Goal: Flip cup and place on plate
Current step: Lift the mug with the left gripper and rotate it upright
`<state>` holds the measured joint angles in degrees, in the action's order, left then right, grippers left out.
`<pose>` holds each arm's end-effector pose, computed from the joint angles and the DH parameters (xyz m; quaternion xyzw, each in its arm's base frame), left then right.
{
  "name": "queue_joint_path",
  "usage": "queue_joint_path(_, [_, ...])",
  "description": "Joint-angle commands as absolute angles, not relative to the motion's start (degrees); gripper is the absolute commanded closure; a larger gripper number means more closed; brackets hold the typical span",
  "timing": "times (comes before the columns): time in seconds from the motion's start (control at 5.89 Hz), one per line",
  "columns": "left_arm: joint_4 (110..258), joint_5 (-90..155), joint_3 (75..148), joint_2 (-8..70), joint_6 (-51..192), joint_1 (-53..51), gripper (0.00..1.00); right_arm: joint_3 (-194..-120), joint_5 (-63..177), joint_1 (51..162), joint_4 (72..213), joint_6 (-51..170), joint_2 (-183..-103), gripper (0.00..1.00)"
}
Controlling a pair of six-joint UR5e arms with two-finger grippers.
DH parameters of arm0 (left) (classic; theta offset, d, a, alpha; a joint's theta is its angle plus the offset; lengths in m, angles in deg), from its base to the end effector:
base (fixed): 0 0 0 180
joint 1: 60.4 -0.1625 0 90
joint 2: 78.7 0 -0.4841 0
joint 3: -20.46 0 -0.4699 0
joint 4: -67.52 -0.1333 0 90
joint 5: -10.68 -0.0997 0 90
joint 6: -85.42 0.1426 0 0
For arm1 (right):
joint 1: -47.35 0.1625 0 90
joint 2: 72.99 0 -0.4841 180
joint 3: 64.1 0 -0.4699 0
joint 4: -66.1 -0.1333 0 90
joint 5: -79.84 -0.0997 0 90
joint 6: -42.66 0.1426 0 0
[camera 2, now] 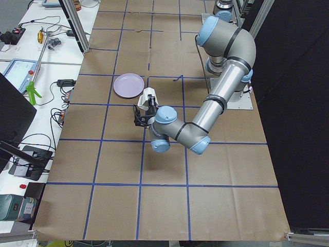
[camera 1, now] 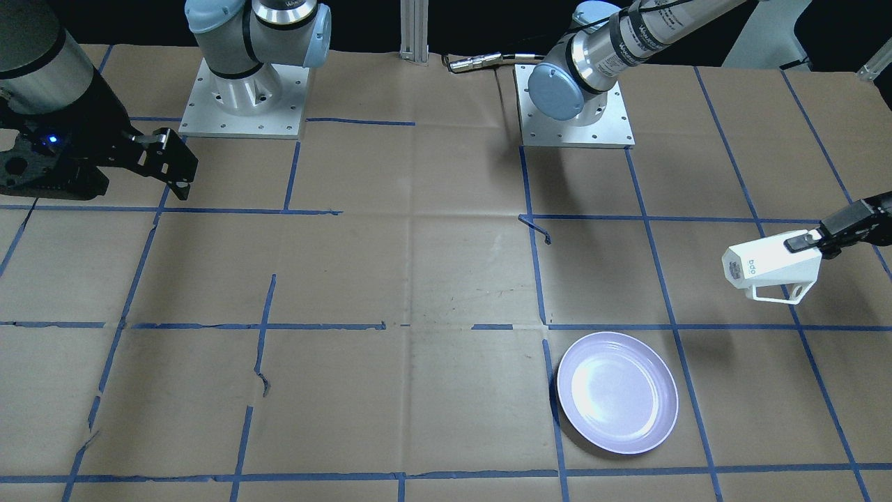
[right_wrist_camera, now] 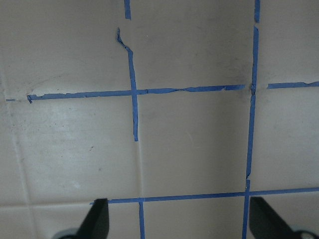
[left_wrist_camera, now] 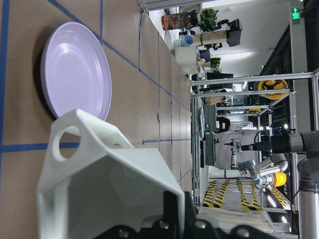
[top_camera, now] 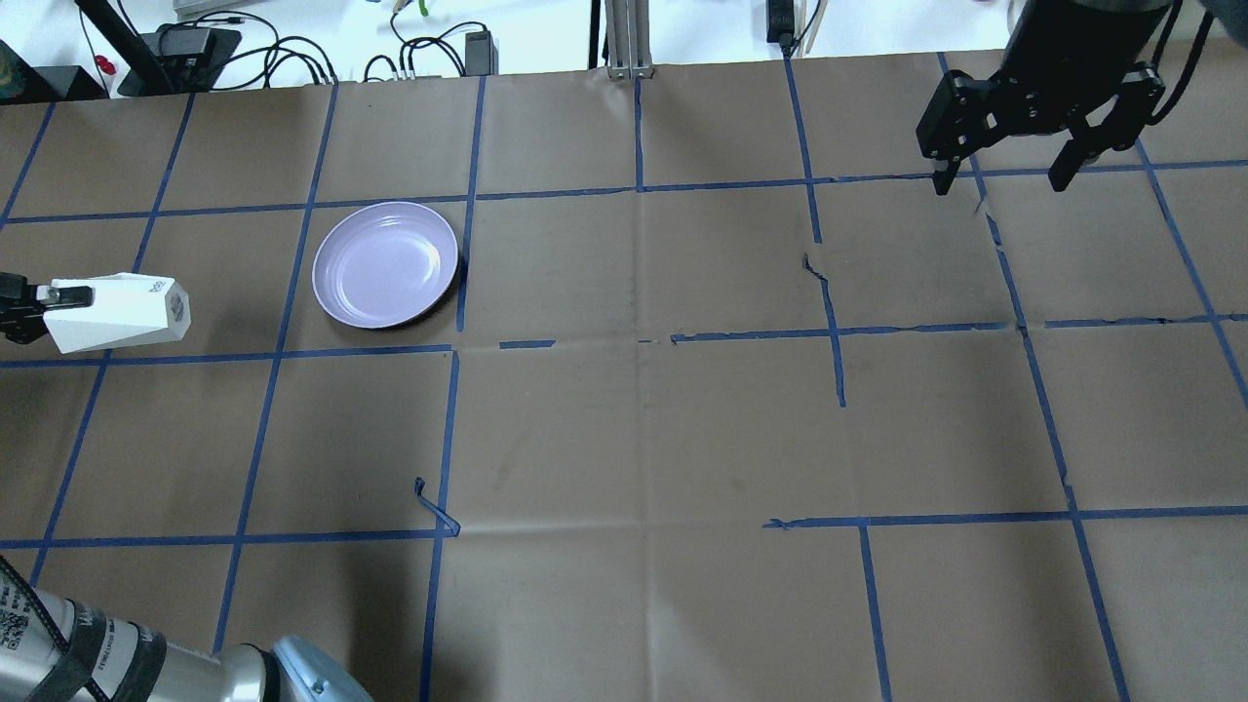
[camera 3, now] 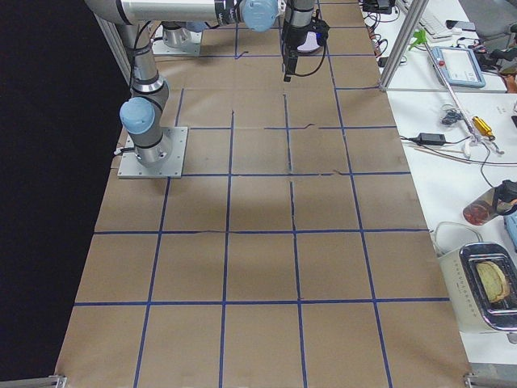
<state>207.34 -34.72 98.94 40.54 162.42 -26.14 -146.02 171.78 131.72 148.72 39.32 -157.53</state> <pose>0.3879 -0.5466 0.3110 0.0654 -0.7948 0.0828 0.5976 0.0687 -0.6127 0.5156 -0.0193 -0.9988 -0.0427 0.0136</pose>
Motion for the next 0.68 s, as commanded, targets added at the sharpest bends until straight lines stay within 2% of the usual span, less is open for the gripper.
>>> queue_joint_path(0.0, [208.6,-34.6,97.8,32.6,152.4,-25.3,1.0,-146.0,171.8,131.7,148.7,39.3,-157.5,0.0])
queue_joint_path(0.17, [204.8,-34.7,97.9,29.1,145.5,-22.8,1.0,-146.0,171.8,131.7,148.7,39.3,-157.5,0.0])
queue_joint_path(0.51, [175.5,-41.2,98.2,26.3,117.1,-9.1,1.0,-146.0,171.8,131.7,148.7,39.3,-157.5,0.0])
